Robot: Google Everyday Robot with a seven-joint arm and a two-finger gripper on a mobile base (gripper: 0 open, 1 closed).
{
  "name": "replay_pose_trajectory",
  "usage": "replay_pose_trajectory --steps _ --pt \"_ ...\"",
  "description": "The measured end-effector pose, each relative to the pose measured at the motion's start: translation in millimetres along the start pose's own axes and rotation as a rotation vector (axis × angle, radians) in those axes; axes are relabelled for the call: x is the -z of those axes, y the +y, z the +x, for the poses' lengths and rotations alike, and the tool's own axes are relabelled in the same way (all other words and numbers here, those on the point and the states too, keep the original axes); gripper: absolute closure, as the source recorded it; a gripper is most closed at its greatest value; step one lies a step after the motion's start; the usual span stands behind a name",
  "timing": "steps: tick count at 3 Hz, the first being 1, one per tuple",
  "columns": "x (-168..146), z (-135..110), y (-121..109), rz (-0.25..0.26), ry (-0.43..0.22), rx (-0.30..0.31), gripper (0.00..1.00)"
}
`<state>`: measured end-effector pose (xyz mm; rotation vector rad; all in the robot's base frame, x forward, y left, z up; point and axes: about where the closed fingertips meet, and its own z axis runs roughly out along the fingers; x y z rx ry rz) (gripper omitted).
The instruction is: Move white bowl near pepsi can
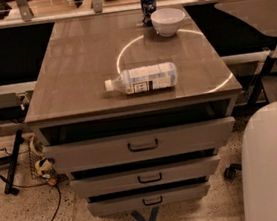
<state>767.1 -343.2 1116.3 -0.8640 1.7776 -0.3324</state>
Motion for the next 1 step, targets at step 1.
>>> replay_pose_trajectory --steps 1 --pt "-8.0 -1.1 4.6 -0.005 0.016 0.023 0.00"
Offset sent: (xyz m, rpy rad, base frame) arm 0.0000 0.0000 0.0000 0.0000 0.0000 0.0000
